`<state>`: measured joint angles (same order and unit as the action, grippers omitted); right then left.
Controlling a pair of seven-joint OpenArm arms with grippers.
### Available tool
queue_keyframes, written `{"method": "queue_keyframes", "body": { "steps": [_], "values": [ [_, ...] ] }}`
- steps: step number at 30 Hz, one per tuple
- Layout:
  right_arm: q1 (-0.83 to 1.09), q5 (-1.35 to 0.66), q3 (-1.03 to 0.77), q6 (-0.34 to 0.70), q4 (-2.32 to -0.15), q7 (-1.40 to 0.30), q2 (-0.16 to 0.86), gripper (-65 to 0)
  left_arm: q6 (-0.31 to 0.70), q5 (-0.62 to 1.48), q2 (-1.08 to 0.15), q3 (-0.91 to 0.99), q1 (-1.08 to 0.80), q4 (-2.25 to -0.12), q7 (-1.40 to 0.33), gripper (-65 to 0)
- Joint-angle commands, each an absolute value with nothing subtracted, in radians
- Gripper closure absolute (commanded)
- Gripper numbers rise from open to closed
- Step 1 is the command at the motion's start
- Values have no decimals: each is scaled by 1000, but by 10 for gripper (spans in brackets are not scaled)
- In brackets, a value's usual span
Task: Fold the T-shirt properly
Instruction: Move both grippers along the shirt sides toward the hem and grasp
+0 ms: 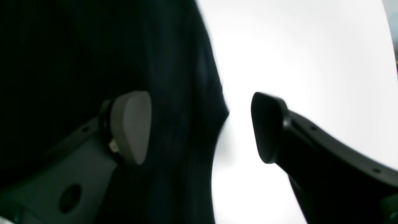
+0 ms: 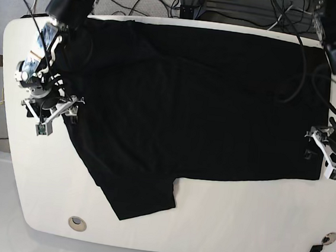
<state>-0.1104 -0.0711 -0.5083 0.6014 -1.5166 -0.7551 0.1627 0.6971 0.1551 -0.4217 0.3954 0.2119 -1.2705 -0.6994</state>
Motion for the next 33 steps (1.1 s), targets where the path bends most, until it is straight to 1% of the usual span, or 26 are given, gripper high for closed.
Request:
{"method": "queue_keyframes", "body": {
  "steps": [1,5,7,10,14,18,22,27,30,33],
  "values": [
    [-237,-35,-509,602,-1382,-668,177,-476,698,137,-446,358,332,-1129,-591,-461],
    [-389,22,-507,602,-1142,-582,206,-476,698,82,-447,332,473,-888,-499,-461],
    [-464,30,-483,601,-1015,-524,219,-476,698,48,-449,332,527,-771,-424,-461],
    [-558,22,-427,595,-829,-450,265,-476,698,1,-449,332,585,-628,-329,-461],
    [-670,28,-407,593,-633,-354,289,-479,698,-5,-472,332,593,-529,-260,-461],
    [-736,30,-406,590,-487,-274,298,-479,698,-5,-476,332,593,-515,-232,-461],
    [-736,31,-404,536,-400,-205,297,-480,698,-4,-503,334,593,-515,-232,-461],
    [-714,31,-404,532,-372,-185,288,-479,698,-2,-510,337,593,-515,-232,-461],
    [-714,31,-404,535,-372,-191,254,-479,698,-1,-530,340,591,-515,-232,-461],
    [-710,30,-358,533,-374,-200,226,-478,698,-1,-532,340,588,-515,-232,-461]
  ]
}}
